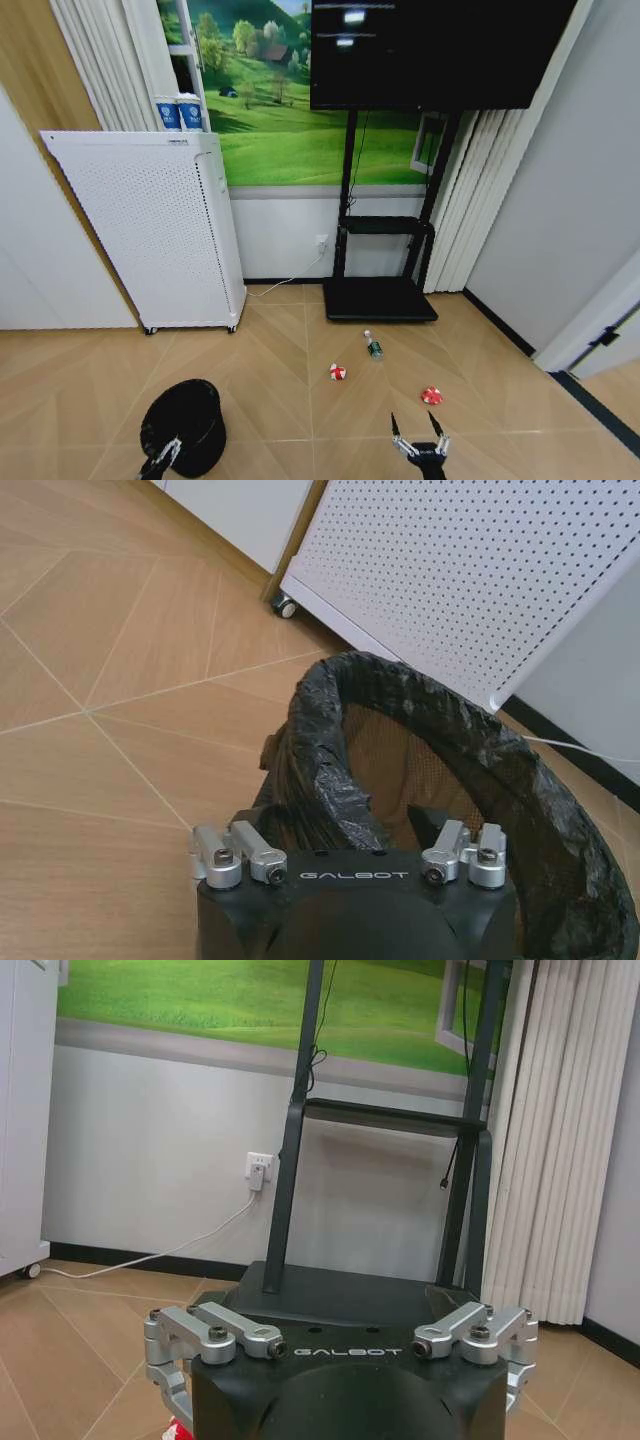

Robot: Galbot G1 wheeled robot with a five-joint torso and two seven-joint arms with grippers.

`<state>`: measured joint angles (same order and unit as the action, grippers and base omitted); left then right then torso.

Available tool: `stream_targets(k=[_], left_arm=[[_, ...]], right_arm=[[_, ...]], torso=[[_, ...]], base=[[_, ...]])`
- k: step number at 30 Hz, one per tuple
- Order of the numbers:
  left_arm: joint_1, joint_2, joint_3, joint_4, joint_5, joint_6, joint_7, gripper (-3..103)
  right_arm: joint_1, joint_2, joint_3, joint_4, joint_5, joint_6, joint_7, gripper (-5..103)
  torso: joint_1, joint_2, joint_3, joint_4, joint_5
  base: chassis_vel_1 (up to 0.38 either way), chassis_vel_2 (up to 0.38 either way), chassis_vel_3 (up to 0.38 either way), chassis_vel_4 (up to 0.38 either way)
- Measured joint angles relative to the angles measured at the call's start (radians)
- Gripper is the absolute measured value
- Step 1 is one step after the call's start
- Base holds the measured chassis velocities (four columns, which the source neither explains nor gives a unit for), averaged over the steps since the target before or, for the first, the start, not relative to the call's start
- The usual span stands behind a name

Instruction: Pick up the trash bin and place the garbage on the floor into it.

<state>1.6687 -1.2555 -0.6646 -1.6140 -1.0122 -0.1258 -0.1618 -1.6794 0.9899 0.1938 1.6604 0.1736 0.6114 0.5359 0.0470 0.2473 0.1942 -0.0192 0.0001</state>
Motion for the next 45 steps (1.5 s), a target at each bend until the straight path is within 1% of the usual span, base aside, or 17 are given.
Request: stream_targets(k=[1, 3, 4, 5, 6, 8, 9, 11, 12, 14, 15, 18, 20, 27, 34, 38, 45], left_arm=[[0.000, 0.000, 0.000, 0.000, 0.000, 0.000, 0.000, 80], [-0.001, 0.000, 0.001, 0.003, 0.000, -0.005, 0.006, 74], [-0.004, 0.000, 0.003, 0.008, 0.000, -0.013, 0.016, 68], [-0.006, 0.000, 0.004, 0.014, 0.003, -0.020, 0.025, 57], [-0.006, 0.000, 0.004, 0.014, 0.003, -0.020, 0.025, 57], [-0.010, -0.003, 0.006, 0.026, 0.007, -0.031, 0.039, 46], [-0.010, -0.003, 0.006, 0.026, 0.007, -0.031, 0.039, 46], [-0.009, -0.007, 0.008, 0.028, 0.010, -0.037, 0.049, 36], [-0.009, -0.007, 0.008, 0.028, 0.010, -0.037, 0.049, 36], [-0.006, -0.012, 0.008, 0.025, 0.011, -0.038, 0.050, 25], [-0.006, -0.012, 0.008, 0.025, 0.011, -0.038, 0.050, 25], [0.005, -0.018, 0.001, 0.011, 0.012, -0.041, 0.051, 9], [0.007, -0.019, -0.003, 0.007, 0.010, -0.043, 0.051, 7], [0.030, -0.009, -0.044, -0.017, 0.005, -0.055, 0.054, 7], [0.070, 0.018, -0.095, -0.103, 0.003, -0.059, 0.023, 7], [0.121, 0.042, -0.148, -0.180, 0.012, -0.062, 0.001, 7], [0.257, 0.054, -0.220, -0.309, 0.073, -0.073, 0.037, 7]], right_arm=[[0.000, 0.000, 0.000, 0.000, 0.000, 0.000, 0.000, 100], [-0.003, 0.001, 0.003, 0.001, 0.000, 0.000, 0.000, 100], [-0.009, 0.003, 0.007, 0.002, 0.000, 0.001, 0.000, 100], [-0.019, 0.007, 0.015, 0.005, -0.002, 0.005, 0.000, 100], [-0.019, 0.007, 0.015, 0.005, -0.002, 0.005, 0.000, 100], [-0.030, 0.010, 0.028, 0.012, -0.006, 0.009, -0.001, 100], [-0.030, 0.010, 0.028, 0.012, -0.006, 0.009, -0.001, 100], [-0.031, 0.010, 0.036, 0.021, -0.006, 0.010, -0.001, 100], [-0.031, 0.010, 0.036, 0.021, -0.006, 0.010, -0.001, 100], [-0.031, 0.008, 0.039, 0.028, -0.005, 0.011, -0.001, 100], [-0.031, 0.008, 0.039, 0.028, -0.005, 0.011, -0.001, 100], [-0.030, 0.005, 0.045, 0.037, -0.001, 0.013, 0.000, 100], [-0.029, 0.003, 0.046, 0.038, -0.001, 0.014, 0.000, 100], [0.001, -0.004, 0.051, 0.043, 0.002, 0.018, 0.009, 100], [0.075, -0.043, 0.018, 0.060, 0.019, -0.002, 0.023, 100], [0.146, -0.079, -0.026, 0.060, 0.032, -0.026, 0.038, 100], [0.258, -0.132, -0.126, 0.044, 0.061, -0.050, 0.042, 100]], torso=[[0.000, 0.000, 0.000, 0.0000, 0.0000], [0.000, 0.000, 0.000, 0.0000, 0.0001], [0.000, 0.000, 0.000, -0.0002, -0.0002], [0.000, 0.000, 0.000, -0.0003, 0.0001], [0.000, 0.000, 0.000, -0.0003, 0.0001], [0.000, 0.000, 0.000, -0.0003, -0.0002], [0.000, 0.000, 0.000, -0.0003, -0.0002], [0.000, 0.000, 0.000, -0.0002, -0.0001], [0.000, 0.000, 0.000, -0.0002, -0.0001], [0.000, 0.000, 0.000, -0.0001, 0.0000], [0.000, 0.000, 0.000, -0.0001, 0.0000], [0.000, 0.000, 0.000, -0.0001, -0.0003], [0.000, 0.000, 0.000, -0.0001, -0.0004], [0.000, 0.000, 0.000, -0.0002, -0.0004], [0.000, 0.000, 0.000, -0.0003, -0.0003], [0.000, 0.000, 0.000, 0.0000, 0.0000], [0.000, 0.000, 0.000, 0.0000, -0.0001]], base=[[0.000, 0.000, 0.000, 0.000], [0.000, 0.000, 0.000, 0.000], [0.000, 0.000, 0.000, 0.000], [0.000, 0.000, 0.000, 0.000], [0.000, 0.000, 0.000, 0.000], [0.000, 0.000, 0.000, 0.000], [0.000, 0.000, 0.000, 0.000], [0.000, 0.000, 0.000, 0.000], [0.000, 0.000, 0.000, 0.000], [0.000, 0.000, 0.000, 0.000], [0.000, 0.000, 0.000, 0.000], [0.000, 0.000, 0.000, 0.000], [0.000, 0.000, 0.000, 0.000], [0.000, 0.000, 0.000, 0.000], [0.000, 0.000, 0.000, 0.000], [0.000, 0.000, 0.000, 0.000], [0.000, 0.000, 0.000, 0.000]])
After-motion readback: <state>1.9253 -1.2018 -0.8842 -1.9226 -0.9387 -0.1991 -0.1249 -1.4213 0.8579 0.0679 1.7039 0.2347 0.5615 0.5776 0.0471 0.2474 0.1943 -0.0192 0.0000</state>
